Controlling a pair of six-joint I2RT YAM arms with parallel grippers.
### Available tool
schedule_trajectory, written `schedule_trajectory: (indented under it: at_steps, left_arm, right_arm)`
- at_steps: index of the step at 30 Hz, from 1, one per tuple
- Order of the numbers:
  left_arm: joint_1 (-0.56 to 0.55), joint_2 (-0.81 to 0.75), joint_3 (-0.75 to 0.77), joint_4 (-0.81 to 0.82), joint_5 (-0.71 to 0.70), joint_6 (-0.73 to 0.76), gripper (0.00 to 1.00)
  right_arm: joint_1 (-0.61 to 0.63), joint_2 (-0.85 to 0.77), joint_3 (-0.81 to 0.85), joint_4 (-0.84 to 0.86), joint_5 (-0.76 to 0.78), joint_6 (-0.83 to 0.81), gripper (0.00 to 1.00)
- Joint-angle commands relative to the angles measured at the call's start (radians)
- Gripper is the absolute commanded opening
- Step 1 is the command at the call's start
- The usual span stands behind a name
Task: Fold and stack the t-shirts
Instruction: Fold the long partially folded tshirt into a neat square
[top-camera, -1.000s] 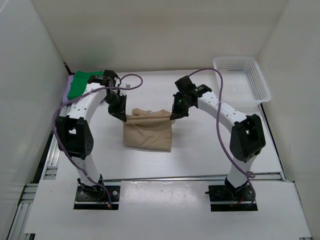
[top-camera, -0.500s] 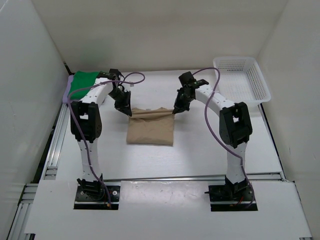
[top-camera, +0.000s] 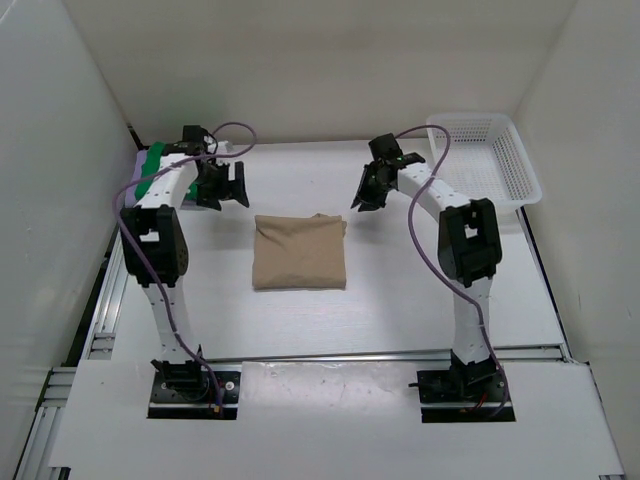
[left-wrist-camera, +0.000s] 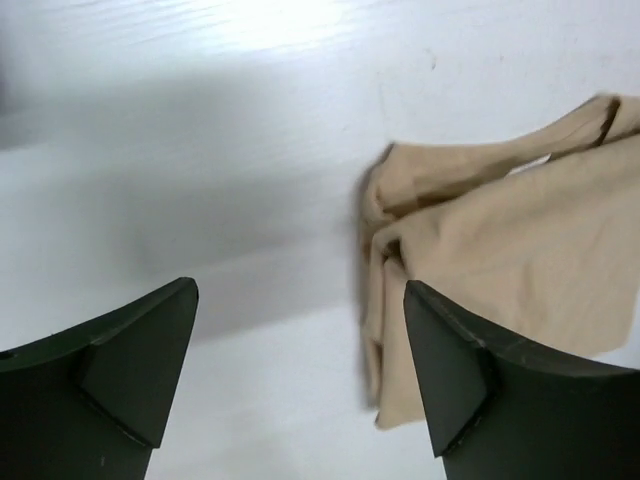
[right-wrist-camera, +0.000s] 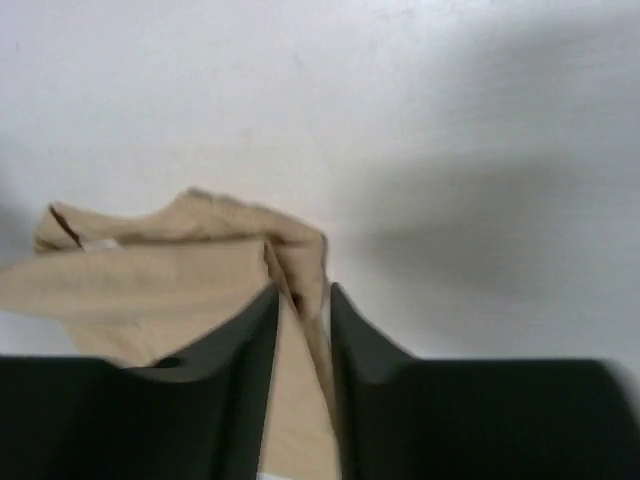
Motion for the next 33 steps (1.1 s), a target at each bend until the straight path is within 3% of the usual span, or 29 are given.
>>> schedule_trajectory:
  at_steps: [1,3,4,5,8,11,15,20,23,24,27,28,30,33]
  left_arm:
    - [-0.025,-0.235,-0.113,0.177,-0.045,0.008,0.93]
    - [-0.097,-0.263,-0.182,0.178,-0.045,0.008,0.68]
    - [-0.120,-0.263,-0.203,0.166,-0.036,0.008,0.35]
    - [-0.143,-0.254,-0.218,0.140,-0.036,0.008,0.24]
    - [-0.205,-0.165,-0.211,0.069,-0.005,0.008,0.14]
    - [-0.216,-0.064,-0.157,0.031,0.021,0.008,0.13]
    - [-0.207,0.039,-0.053,0.041,-0.026,0.008,0.18]
    - [-0.175,0.081,0.012,0.107,-0.024,0.008,0.52]
    - [-0.153,0.072,0.003,0.152,0.018,0.008,0.63]
    - [-0.153,0.072,0.013,0.152,0.029,0.008,0.74]
    - [-0.116,0.062,0.033,0.152,0.087,0.008,0.90]
    - [-0.116,0.052,0.033,0.152,0.102,0.008,1.00]
    - [-0.086,0.004,0.023,0.152,0.116,0.008,1.00]
    - [-0.063,-0.083,-0.017,0.152,0.104,0.008,1.00]
  right_arm:
    - [0.086,-0.180,-0.116,0.101,0.044,-0.055,0.22]
    - [0.118,-0.180,-0.144,0.101,0.044,-0.055,0.13]
    - [0.140,-0.165,-0.144,0.101,0.018,-0.046,0.06]
    - [0.140,-0.149,-0.144,0.101,-0.011,-0.020,0.03]
    - [0.160,-0.074,-0.108,0.101,-0.105,0.021,0.00]
    - [0.160,0.005,-0.054,0.111,-0.120,0.047,0.00]
    - [0.148,0.111,0.046,0.121,-0.094,0.092,0.00]
    - [0.089,0.156,0.104,0.144,-0.065,0.199,0.00]
    - [0.068,0.197,0.121,0.156,-0.065,0.210,0.00]
    - [0.068,0.208,0.133,0.156,-0.065,0.210,0.00]
    - [0.046,0.196,0.144,0.156,-0.065,0.201,0.00]
    - [0.046,0.187,0.144,0.156,-0.065,0.201,0.00]
    - [0.027,0.152,0.153,0.156,-0.065,0.175,0.04]
    - [0.026,0.081,0.140,0.129,-0.056,0.111,0.20]
